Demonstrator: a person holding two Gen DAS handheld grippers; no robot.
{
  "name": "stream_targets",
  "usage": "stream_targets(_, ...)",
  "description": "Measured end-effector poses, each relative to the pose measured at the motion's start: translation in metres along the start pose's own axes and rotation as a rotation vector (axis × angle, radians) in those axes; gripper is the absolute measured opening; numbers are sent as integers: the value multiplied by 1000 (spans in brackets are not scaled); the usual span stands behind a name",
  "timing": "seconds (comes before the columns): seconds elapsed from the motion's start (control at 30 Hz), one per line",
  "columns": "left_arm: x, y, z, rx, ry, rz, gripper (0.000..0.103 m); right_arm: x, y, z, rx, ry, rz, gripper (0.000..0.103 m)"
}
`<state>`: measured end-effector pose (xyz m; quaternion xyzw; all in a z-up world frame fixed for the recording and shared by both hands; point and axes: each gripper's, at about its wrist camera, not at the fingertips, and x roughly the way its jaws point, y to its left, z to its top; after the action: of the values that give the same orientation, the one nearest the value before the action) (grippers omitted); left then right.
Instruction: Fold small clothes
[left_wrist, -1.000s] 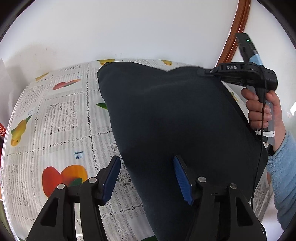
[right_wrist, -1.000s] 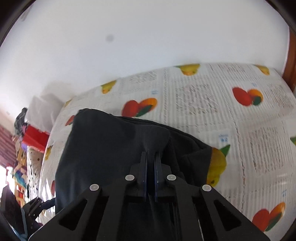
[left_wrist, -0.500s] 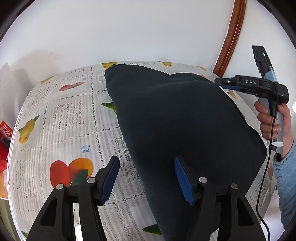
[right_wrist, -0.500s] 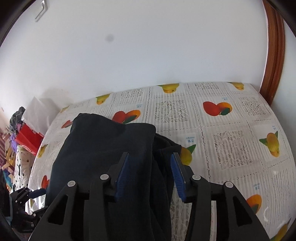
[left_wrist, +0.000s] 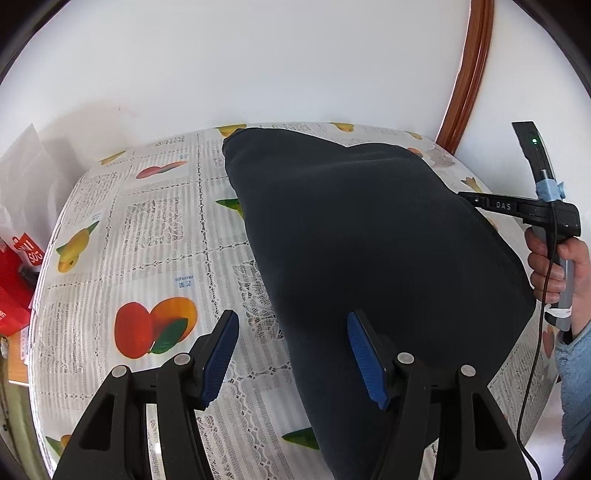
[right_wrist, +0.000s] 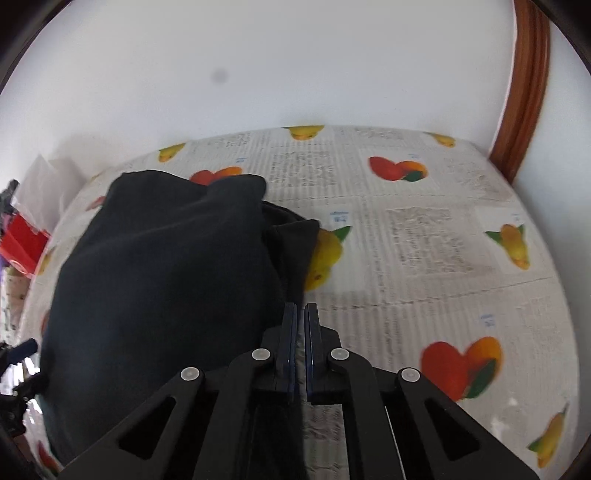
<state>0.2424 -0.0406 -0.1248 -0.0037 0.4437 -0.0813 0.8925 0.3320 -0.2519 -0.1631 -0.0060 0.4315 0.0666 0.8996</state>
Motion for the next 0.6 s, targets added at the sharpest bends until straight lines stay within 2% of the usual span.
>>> stream_targets(0.2, -16, -2, -12, -4, -4, -15, 58, -57, -25, -47, 62, -60, 13, 9)
stream_targets(0.37, -33, -5, -39, 13, 37, -105, 58, -92, -40, -98, 81, -63, 17, 31)
stream_targets(0.47, -36, -10, -58, 51, 53, -75, 58, -106, -40, -124, 57, -51, 10, 35)
stream_targets(0.6, -41, -9, -82, 34, 95, -143, 58, -116, -36, -151, 25, -27, 47, 37)
